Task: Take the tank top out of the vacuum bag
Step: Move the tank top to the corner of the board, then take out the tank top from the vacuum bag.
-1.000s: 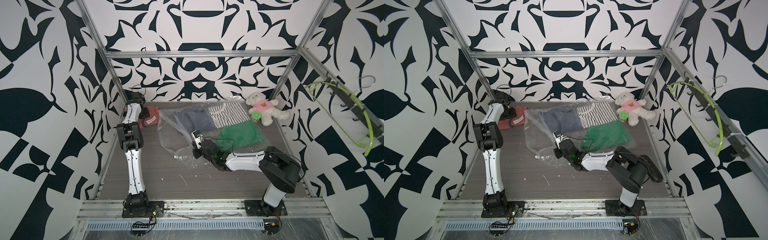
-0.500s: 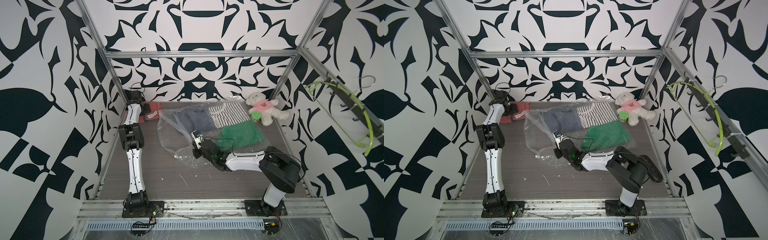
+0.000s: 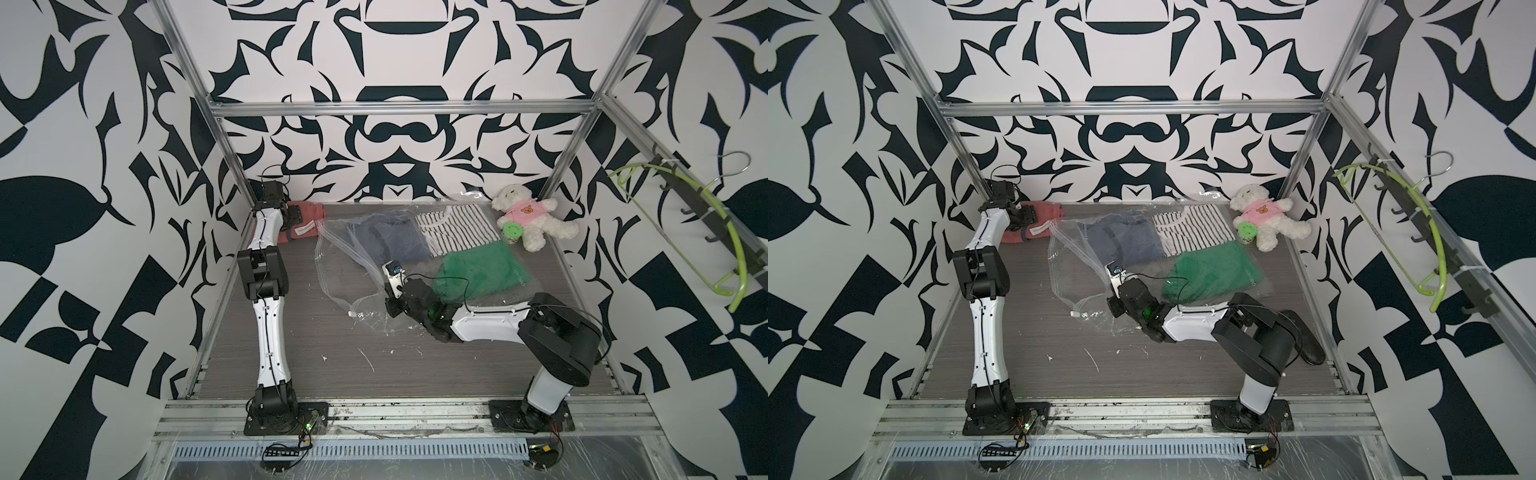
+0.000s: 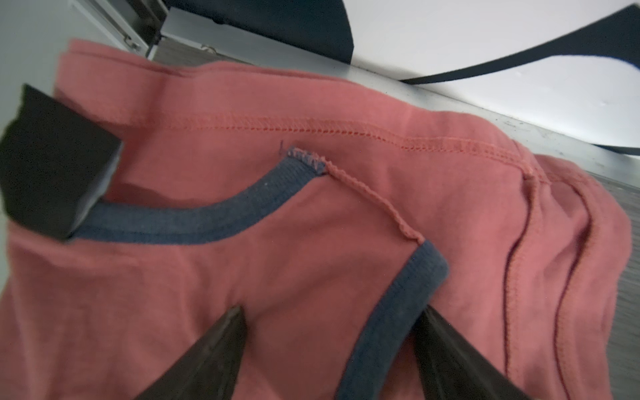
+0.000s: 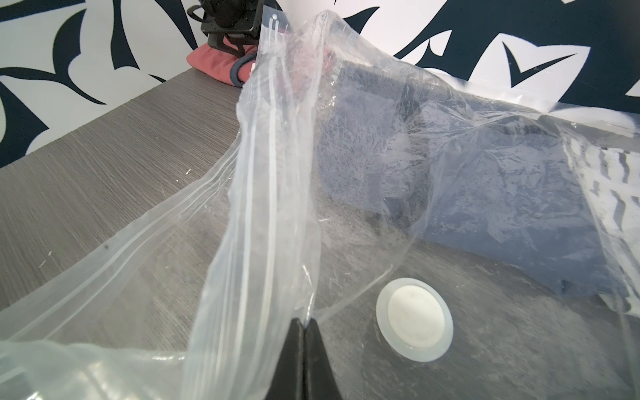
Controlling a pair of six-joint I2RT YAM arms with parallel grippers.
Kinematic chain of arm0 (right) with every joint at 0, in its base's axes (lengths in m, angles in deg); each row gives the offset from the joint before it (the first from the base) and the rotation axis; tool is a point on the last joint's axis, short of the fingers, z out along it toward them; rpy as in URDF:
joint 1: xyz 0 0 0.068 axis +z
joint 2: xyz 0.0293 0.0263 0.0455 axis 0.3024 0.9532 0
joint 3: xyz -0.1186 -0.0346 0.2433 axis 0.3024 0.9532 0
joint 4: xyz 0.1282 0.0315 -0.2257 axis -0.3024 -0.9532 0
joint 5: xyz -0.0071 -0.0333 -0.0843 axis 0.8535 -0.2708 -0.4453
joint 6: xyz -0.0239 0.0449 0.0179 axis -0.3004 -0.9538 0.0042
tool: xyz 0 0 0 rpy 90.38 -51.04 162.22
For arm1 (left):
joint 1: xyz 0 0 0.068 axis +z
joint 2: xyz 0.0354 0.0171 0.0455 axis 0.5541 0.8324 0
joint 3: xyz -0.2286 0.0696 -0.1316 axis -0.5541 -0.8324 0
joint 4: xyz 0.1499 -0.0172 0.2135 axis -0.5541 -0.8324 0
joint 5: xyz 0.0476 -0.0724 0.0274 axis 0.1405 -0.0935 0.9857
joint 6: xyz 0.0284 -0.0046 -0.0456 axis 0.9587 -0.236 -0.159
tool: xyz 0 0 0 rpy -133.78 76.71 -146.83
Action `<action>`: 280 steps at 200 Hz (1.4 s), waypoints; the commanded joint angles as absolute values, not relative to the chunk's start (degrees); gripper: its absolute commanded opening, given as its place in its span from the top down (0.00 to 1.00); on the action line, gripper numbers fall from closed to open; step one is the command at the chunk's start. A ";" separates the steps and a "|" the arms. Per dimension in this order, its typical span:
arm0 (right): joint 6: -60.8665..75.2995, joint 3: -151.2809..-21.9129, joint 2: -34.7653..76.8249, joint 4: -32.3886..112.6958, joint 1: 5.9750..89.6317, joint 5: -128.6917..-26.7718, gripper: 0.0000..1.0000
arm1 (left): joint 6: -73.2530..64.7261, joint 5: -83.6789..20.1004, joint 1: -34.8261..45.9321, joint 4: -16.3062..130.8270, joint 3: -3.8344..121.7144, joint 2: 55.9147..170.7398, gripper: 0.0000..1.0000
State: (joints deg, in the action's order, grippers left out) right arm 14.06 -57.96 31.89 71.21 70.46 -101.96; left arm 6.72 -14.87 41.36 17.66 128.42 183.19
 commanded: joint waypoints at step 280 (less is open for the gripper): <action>18.36 -63.92 28.67 71.99 73.06 -105.12 1.00 | -16.55 -19.67 27.28 44.78 41.65 109.52 0.12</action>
State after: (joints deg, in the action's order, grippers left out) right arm 18.16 -63.32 29.55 66.40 72.82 -103.97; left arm -14.86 -17.12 29.71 42.29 44.49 110.67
